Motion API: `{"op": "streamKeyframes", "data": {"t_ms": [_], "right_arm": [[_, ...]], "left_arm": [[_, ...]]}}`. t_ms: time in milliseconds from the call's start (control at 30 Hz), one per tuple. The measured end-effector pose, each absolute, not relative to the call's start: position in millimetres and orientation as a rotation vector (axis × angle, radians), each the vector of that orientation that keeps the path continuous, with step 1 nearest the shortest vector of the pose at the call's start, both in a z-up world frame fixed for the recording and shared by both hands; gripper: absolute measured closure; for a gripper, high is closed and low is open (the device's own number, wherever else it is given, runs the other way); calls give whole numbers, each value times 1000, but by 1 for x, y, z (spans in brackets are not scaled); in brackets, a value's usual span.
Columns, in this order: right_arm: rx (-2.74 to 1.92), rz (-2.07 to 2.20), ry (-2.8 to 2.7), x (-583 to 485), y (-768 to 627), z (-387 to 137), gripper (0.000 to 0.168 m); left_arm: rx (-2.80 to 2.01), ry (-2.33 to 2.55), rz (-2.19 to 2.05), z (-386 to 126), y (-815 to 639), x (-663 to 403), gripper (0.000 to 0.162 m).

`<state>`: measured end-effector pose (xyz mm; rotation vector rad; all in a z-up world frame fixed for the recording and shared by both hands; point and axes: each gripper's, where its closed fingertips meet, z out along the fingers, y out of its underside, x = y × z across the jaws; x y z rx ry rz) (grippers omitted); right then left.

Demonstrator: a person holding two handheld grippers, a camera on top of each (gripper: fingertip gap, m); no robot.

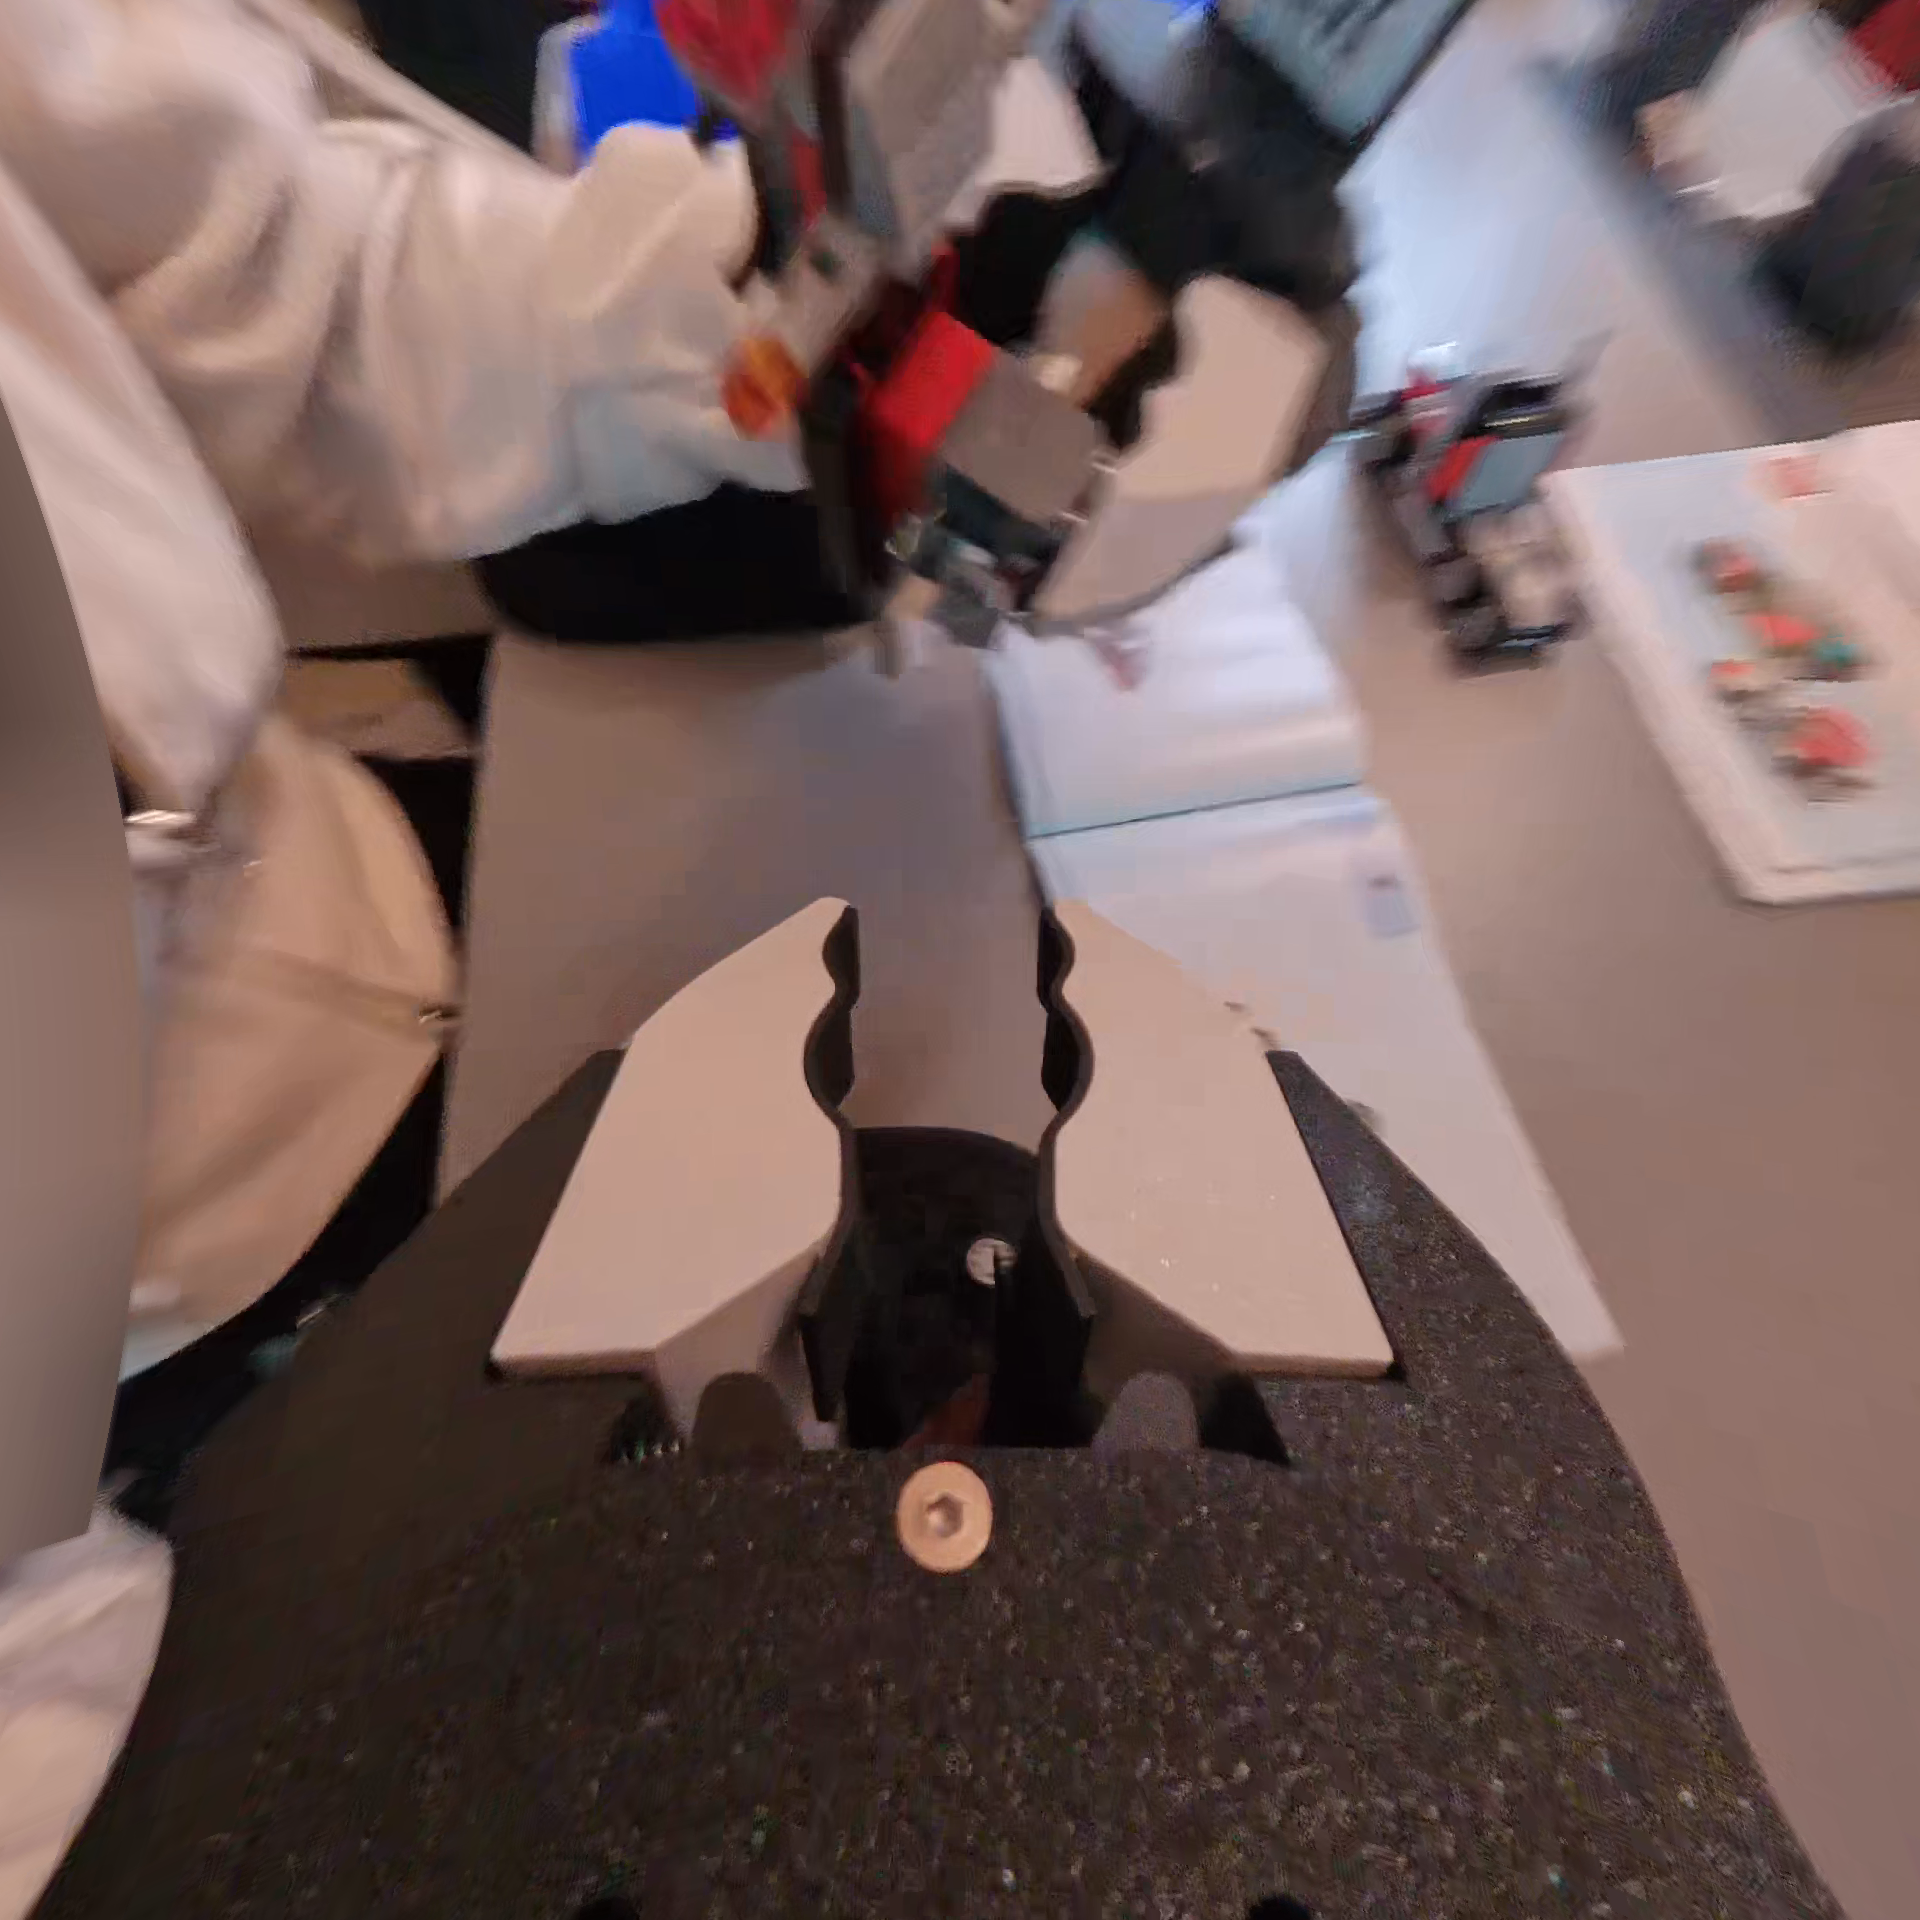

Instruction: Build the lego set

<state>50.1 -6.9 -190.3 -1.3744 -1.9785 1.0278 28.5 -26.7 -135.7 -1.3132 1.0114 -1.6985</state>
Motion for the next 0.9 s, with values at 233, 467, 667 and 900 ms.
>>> {"op": "streamKeyframes", "data": {"t_ms": [233,467,667,900], "right_arm": [[-1675,1193,-2066,49,-32,-221,117],[-1898,861,-1851,33,6,-246,101],[-1922,807,-1743,24,18,-240,102],[-1934,765,-1824,22,11,-249,102]], "left_arm": [[-1279,1237,-449,-155,19,16,118],[-1151,1353,515,-141,43,-3,118],[-1126,1346,764,-133,49,-7,119],[-1068,1311,833,-121,44,-7,118]]}}
